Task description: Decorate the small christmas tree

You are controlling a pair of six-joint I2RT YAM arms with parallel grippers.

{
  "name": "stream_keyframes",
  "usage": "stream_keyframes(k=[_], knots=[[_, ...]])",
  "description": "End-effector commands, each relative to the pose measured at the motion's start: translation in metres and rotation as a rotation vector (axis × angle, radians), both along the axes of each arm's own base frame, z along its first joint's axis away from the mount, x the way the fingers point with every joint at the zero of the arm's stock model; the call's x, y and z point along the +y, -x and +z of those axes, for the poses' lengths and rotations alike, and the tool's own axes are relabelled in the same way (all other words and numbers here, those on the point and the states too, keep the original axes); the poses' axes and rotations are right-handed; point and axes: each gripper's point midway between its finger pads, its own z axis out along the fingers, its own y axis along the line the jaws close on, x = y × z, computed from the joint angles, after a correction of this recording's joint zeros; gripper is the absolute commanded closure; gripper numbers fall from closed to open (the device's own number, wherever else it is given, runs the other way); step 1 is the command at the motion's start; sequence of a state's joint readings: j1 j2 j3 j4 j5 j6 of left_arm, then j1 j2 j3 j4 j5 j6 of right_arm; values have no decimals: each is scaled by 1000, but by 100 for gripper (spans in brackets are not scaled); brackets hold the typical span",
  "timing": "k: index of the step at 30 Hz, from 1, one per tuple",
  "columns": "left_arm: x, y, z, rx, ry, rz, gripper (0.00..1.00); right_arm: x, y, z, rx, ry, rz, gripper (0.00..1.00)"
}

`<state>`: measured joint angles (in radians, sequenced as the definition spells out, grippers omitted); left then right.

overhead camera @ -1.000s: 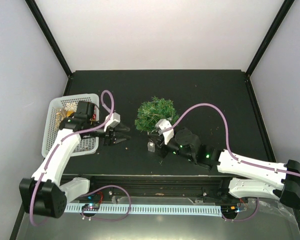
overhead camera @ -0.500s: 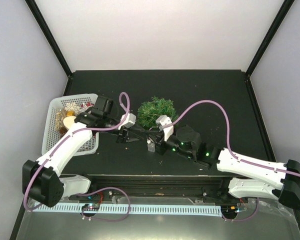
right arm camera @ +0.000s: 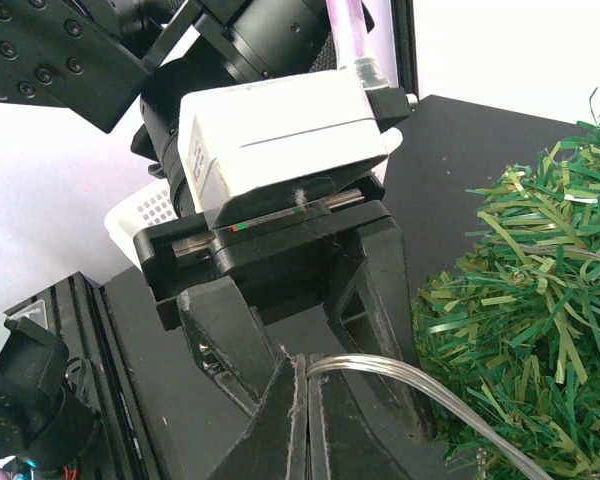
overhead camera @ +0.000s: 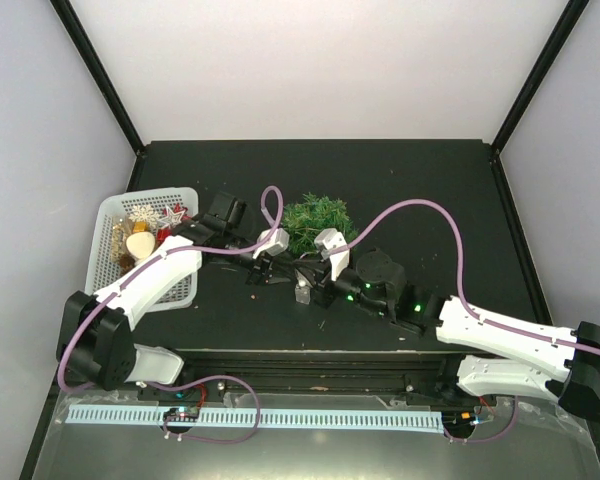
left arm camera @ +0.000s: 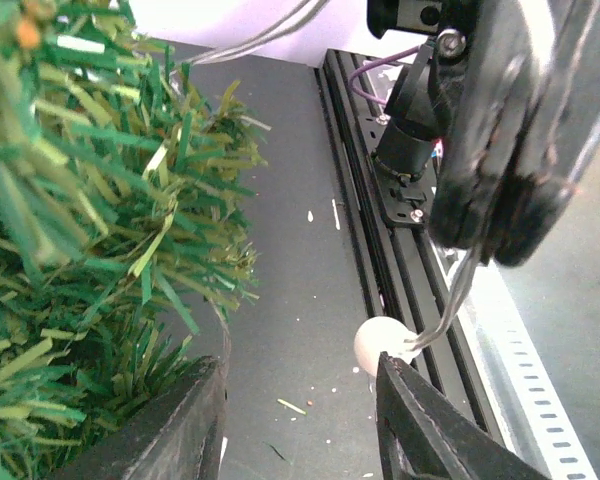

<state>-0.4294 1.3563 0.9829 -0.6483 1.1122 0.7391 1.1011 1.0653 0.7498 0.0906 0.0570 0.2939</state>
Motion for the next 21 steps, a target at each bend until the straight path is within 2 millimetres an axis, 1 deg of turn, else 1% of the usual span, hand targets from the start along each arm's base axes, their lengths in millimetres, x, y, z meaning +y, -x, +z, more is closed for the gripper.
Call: stream_keyframes(k=[1, 3, 7, 11, 15, 18, 21], knots=[[-8, -2, 24, -54, 51, -26, 56, 0, -1, 19, -23, -62, 9, 99], [-7, 0, 24, -65, 48, -29, 55, -1, -2, 18, -22, -59, 3, 99], [-1, -1, 15, -116, 2, -7, 54, -5, -4, 17, -26, -57, -10, 99], [3, 3, 10, -142, -30, -22, 56, -7, -5, 15, -24, -54, -15, 99], [6, 1, 9, -197, -60, -16, 57, -7, -5, 11, -21, -47, -17, 99], [8, -1, 10, -220, -69, -12, 53, -8, -5, 9, -19, -42, -18, 99], [5, 0, 16, -193, -52, -24, 46, -8, -5, 7, -17, -39, -19, 99]])
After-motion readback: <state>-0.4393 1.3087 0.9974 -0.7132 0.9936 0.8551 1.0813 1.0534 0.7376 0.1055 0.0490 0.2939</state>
